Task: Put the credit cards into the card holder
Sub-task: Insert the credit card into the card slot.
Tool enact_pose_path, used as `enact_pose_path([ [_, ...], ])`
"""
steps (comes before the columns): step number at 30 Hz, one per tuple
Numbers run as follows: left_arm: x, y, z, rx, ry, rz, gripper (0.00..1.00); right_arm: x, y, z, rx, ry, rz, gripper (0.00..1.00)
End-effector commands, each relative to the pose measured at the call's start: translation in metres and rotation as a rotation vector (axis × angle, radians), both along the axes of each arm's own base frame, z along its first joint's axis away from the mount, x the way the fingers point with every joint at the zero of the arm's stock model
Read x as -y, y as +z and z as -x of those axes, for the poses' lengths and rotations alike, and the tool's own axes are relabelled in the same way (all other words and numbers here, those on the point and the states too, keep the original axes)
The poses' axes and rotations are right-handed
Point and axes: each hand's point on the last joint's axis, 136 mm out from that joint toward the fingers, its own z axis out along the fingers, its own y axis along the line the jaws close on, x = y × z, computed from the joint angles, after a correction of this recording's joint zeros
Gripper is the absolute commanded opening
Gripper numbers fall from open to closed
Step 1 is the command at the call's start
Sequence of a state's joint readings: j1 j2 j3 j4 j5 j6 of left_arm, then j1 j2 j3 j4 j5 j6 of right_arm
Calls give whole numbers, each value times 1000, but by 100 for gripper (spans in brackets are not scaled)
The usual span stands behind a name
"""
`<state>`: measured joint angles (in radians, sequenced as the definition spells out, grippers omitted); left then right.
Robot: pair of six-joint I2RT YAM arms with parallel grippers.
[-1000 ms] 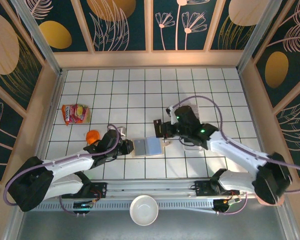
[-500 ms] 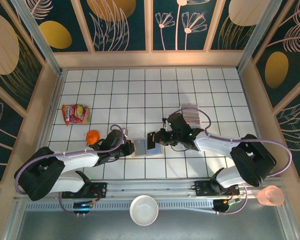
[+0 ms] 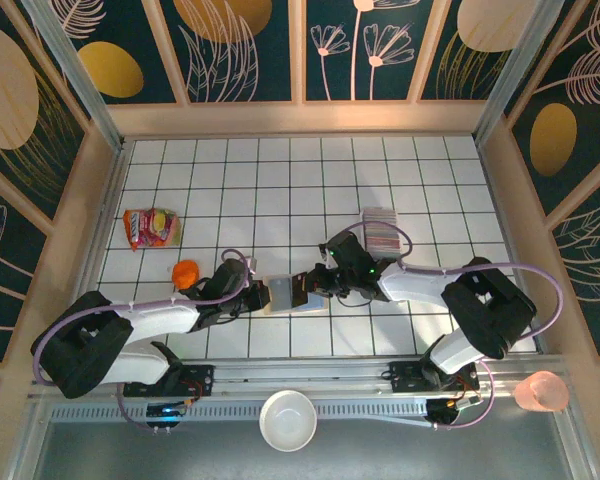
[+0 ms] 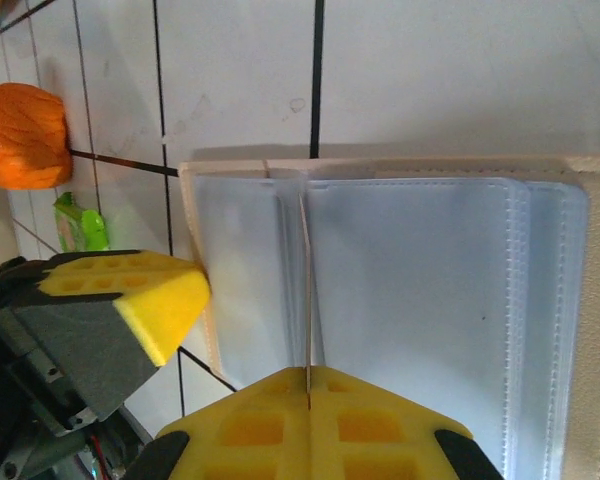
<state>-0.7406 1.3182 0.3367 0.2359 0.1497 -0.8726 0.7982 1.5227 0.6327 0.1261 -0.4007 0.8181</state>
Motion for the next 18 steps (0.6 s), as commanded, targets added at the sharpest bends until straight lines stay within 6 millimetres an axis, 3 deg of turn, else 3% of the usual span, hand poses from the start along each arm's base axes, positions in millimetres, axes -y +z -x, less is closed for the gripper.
enact_pose_path([
  [1, -1, 0, -1, 5, 0, -14, 0, -6, -2, -3, 18, 6, 8, 0],
  [12, -11, 7, -4, 33, 29, -46, 0, -9, -8, -1, 2, -2, -11, 0],
  [18, -16, 25, -8, 90, 54, -36, 16, -7, -12, 1, -4, -4, -1, 0],
])
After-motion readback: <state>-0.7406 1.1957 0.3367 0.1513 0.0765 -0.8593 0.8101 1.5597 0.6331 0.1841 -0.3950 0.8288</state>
